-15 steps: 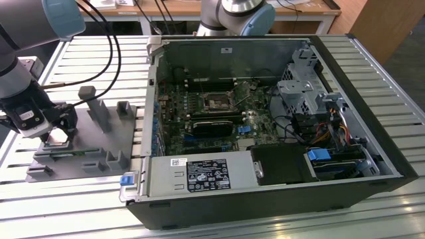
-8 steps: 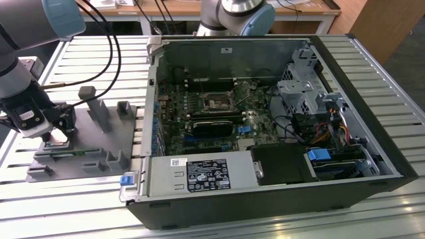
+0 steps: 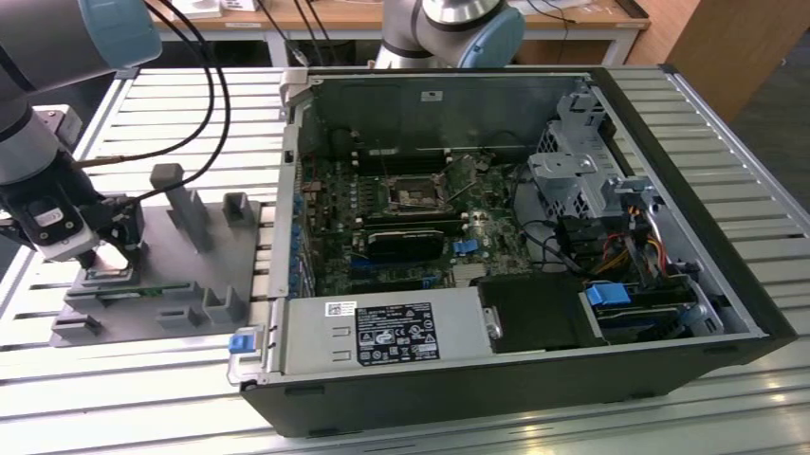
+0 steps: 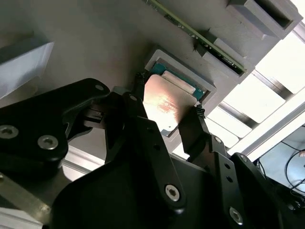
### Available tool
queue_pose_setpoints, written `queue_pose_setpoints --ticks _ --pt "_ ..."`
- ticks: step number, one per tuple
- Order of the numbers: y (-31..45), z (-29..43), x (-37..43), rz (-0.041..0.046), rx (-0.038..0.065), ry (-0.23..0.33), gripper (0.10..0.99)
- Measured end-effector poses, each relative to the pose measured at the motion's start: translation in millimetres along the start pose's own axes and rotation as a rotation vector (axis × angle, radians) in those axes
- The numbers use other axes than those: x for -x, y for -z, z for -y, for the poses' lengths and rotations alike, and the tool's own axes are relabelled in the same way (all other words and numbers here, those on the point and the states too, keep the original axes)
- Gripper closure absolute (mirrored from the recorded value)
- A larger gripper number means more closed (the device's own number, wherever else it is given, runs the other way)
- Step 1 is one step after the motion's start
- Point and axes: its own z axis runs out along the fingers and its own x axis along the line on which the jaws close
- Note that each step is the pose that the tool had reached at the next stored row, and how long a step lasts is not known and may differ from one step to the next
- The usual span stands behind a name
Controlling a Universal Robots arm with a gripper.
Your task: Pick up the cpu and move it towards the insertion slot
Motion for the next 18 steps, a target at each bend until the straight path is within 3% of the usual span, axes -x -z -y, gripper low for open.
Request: queue_pose_setpoints --ticks 10,18 --pt "12.9 -0.5 0.0 -0.0001 0.0 0.0 0.545" --pt "15.7 -0.6 0.0 -0.0001 0.0 0.0 0.545"
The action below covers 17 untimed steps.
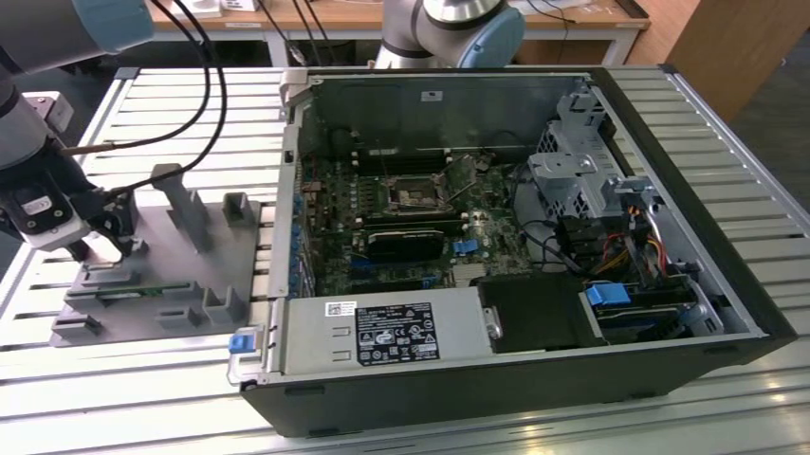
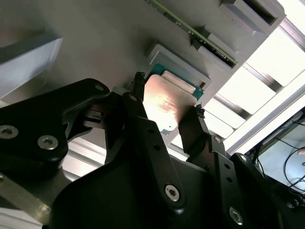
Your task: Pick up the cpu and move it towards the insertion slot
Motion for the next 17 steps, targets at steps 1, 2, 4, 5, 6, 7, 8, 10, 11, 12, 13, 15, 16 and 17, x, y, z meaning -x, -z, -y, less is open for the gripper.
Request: queue_pose_setpoints --ticks 1,2,4,5,6,7,8,10,11,12,13,15,16,17 --pt "0.6 0.0 0.0 0.0 0.0 0.0 0.545" --pt "1.1 0.0 0.0 0.0001 0.0 0.0 0.545" --pt "2.2 -0.1 0.1 0.0001 0.0 0.0 0.545" --pt "2.7 -0.2 0.1 0.0001 0.0 0.0 0.545" --pt "3.3 -0.2 0.1 0.0 0.0 0.0 0.545" --pt "3.7 -0.3 0.0 0.0001 0.0 0.0 0.545" --pt "4.2 -0.4 0.1 0.0001 0.0 0.0 0.545" --pt "5.3 -0.5 0.0 0.0 0.0 0.0 0.545" --pt "5.9 -0.6 0.0 0.0 0.0 0.0 0.545" --pt "6.5 -0.7 0.0 0.0 0.0 0.0 0.545" --pt "7.0 -0.8 0.1 0.0001 0.0 0.0 0.545" --pt "8.3 -1.3 0.1 0.0002 0.0 0.0 0.545" --pt "9.1 -1.5 0.1 0.0 0.0 0.0 0.545" --pt "10.1 -1.7 0.0 -0.0001 -0.001 0.0 0.545"
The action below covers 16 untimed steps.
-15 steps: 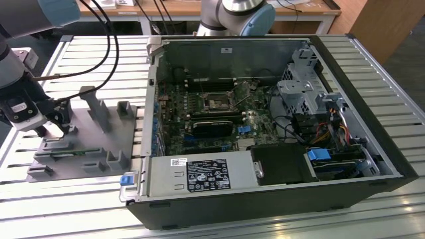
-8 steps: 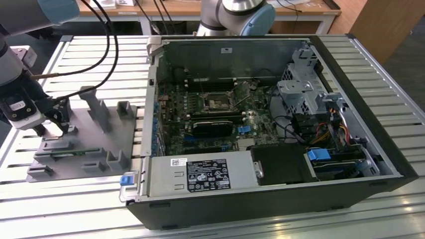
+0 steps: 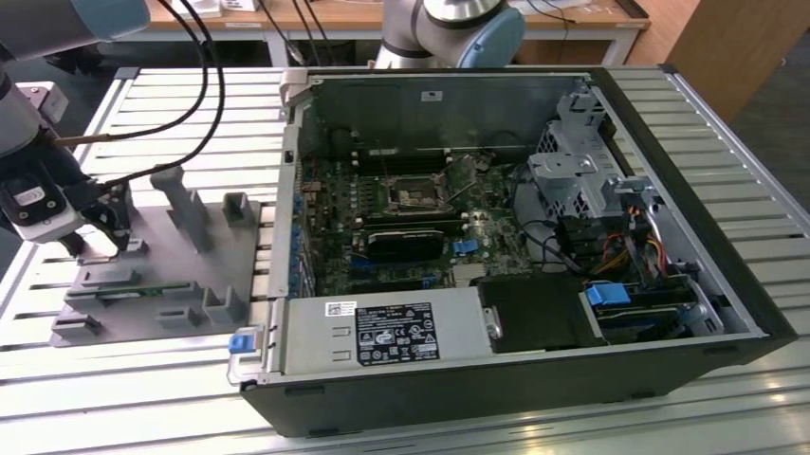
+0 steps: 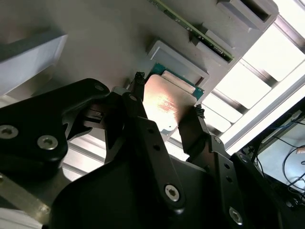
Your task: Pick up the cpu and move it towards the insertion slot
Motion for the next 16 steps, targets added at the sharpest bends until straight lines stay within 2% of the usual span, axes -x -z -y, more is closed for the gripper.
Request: queue_pose_setpoints --ticks 8,16 --pt "8.9 -2.2 0.2 -0.0002 -0.006 0.0 0.545" --pt "12.4 -2.6 0.2 -0.0002 -0.006 0.0 0.545"
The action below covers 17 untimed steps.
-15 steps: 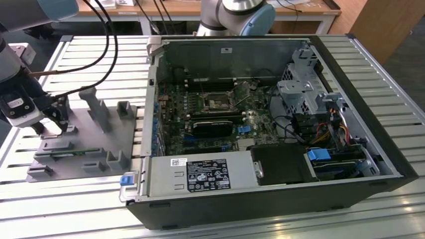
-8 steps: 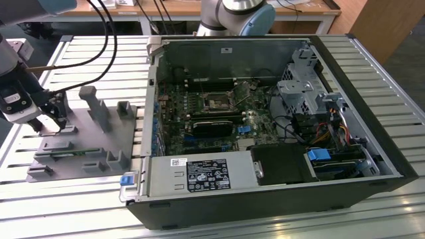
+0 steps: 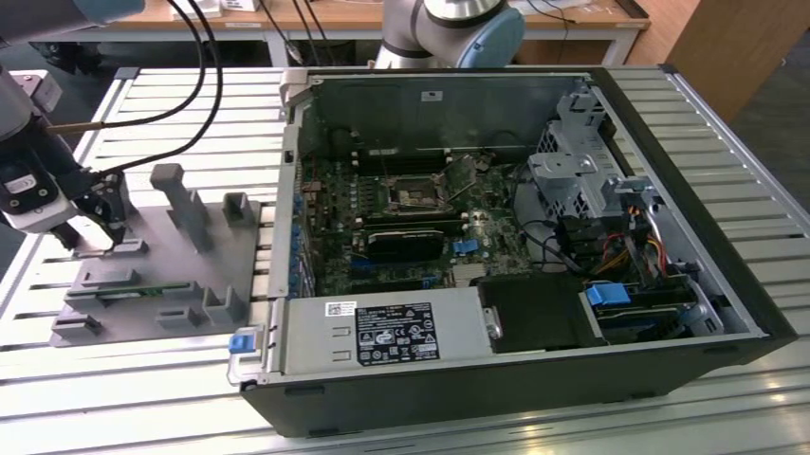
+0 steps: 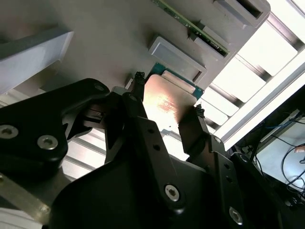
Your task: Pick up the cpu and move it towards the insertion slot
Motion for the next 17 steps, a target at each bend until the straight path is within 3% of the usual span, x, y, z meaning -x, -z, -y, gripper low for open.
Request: queue_pose_setpoints --ticks 17 --pt "7.9 -0.3 0.0 0.0001 0.0 0.0 0.545"
